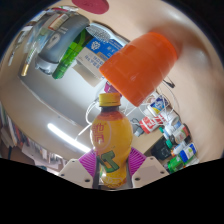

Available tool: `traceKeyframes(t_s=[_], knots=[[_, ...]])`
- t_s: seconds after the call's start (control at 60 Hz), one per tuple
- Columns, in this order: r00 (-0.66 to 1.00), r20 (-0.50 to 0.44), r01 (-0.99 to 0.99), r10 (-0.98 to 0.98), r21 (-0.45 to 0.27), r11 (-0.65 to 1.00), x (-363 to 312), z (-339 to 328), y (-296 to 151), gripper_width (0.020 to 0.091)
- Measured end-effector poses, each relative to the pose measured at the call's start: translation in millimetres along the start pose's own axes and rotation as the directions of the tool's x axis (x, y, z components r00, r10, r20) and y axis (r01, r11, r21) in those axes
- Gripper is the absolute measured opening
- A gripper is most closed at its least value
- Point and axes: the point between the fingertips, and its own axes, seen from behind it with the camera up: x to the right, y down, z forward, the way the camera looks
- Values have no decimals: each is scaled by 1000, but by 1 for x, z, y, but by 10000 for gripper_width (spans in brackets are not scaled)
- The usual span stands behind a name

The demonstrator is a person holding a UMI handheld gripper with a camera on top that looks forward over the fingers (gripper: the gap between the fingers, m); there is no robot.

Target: Pour water

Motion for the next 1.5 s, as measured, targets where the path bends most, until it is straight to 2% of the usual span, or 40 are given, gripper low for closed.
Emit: traceKeyframes(t_s=[0.117, 0.217, 0.267, 0.35, 0.383, 0.4, 0.433, 0.483, 0.55, 0.6, 0.667, 0.717, 0.783, 0.833, 0.9, 1.0, 1.183, 1.5], knots=[[1000, 11, -17, 17, 0, 1000, -3, 0, 3, 388], [998, -13, 54, -54, -28, 998, 2, 0, 13, 388], [985, -37, 168, -170, -43, 985, 2, 0, 19, 384], [878, -54, 468, -475, -105, 877, -8, -4, 38, 387], [806, -16, 585, -592, -129, 801, -24, -8, 49, 387], [762, 4, 642, -648, -135, 755, -34, -9, 55, 409], [661, 29, 747, -750, -128, 653, -58, -10, 68, 387], [464, 67, 884, -883, -94, 457, -95, -16, 75, 388], [147, 72, 989, -987, -17, 146, -143, -29, 67, 390], [-93, 26, 995, -995, 37, -92, -177, -34, 63, 388], [-385, -63, 920, -921, 52, -389, -210, -54, 28, 389], [-519, -145, 849, -842, 23, -528, -232, -59, -3, 390], [-625, -255, 771, -738, -48, -635, -233, -69, -49, 388], [-667, -294, 738, -684, -135, -661, -218, -76, -93, 389], [-683, -297, 730, -668, -235, -642, -191, -84, -149, 389], [-692, -297, 721, -658, -342, -603, -149, -94, -205, 389], [-685, -277, 720, -674, -405, -564, -101, -98, -250, 390], [-701, -266, 704, -662, -406, -582, -94, -94, -256, 431]])
